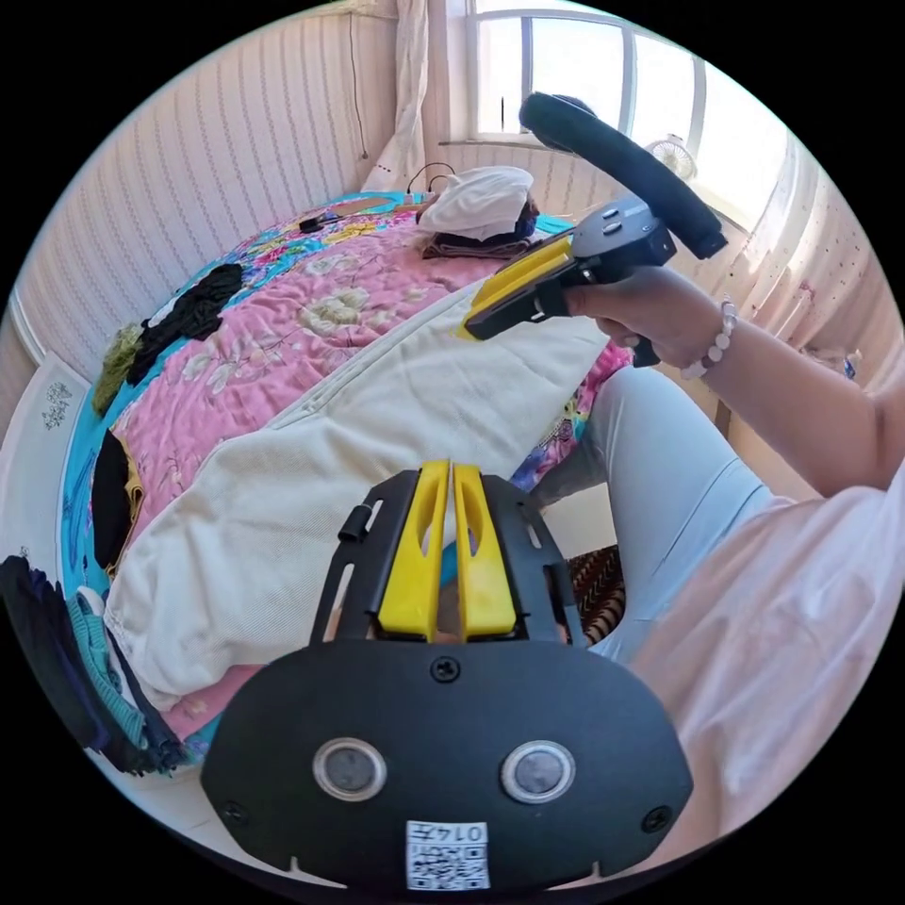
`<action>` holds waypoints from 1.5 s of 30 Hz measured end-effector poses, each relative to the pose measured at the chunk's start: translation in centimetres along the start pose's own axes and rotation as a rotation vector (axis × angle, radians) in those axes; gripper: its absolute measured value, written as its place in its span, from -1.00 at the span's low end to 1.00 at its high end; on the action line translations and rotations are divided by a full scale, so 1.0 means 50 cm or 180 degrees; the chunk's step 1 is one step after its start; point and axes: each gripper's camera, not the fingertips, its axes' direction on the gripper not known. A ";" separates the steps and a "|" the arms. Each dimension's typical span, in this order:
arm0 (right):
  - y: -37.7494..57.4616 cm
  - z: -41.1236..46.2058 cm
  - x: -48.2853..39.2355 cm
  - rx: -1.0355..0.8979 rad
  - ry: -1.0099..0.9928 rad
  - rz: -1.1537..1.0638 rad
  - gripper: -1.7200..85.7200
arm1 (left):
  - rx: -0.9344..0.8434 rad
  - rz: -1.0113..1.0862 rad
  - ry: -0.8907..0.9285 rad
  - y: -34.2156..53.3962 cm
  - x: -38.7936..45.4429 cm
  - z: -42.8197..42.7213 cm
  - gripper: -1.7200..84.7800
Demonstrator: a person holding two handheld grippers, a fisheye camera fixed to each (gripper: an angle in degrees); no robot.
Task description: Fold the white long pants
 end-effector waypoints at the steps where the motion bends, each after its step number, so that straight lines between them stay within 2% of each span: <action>1: 0.036 0.008 0.018 0.0043 0.0027 0.0065 -0.73 | 0.0020 0.0019 0.0001 -0.007 0.009 0.001 -0.98; 15: 0.435 0.183 0.267 0.0165 -0.0060 0.1063 -0.63 | 0.0295 0.0391 0.0073 -0.206 0.167 0.078 -0.94; 21: 0.575 0.275 0.381 0.0201 -0.0054 0.1545 -0.58 | 0.0484 0.0503 0.0215 -0.341 0.207 0.124 -0.85; 32: 0.794 0.418 0.611 0.0406 0.0043 0.2529 -0.55 | 0.0285 0.1048 0.0277 -0.713 0.282 0.315 -0.78; 37: 0.914 0.517 0.690 0.0449 -0.0250 0.2970 -0.56 | 0.0109 0.1178 0.0264 -0.863 0.312 0.421 -0.69; 40: 0.961 0.545 0.717 0.0680 -0.0515 0.3019 -0.60 | 0.0023 0.1380 0.0198 -0.934 0.342 0.480 -0.64; 45: 0.994 0.595 0.744 0.0626 -0.0660 0.2909 -0.63 | -0.0333 0.1497 0.0183 -1.020 0.364 0.576 -0.62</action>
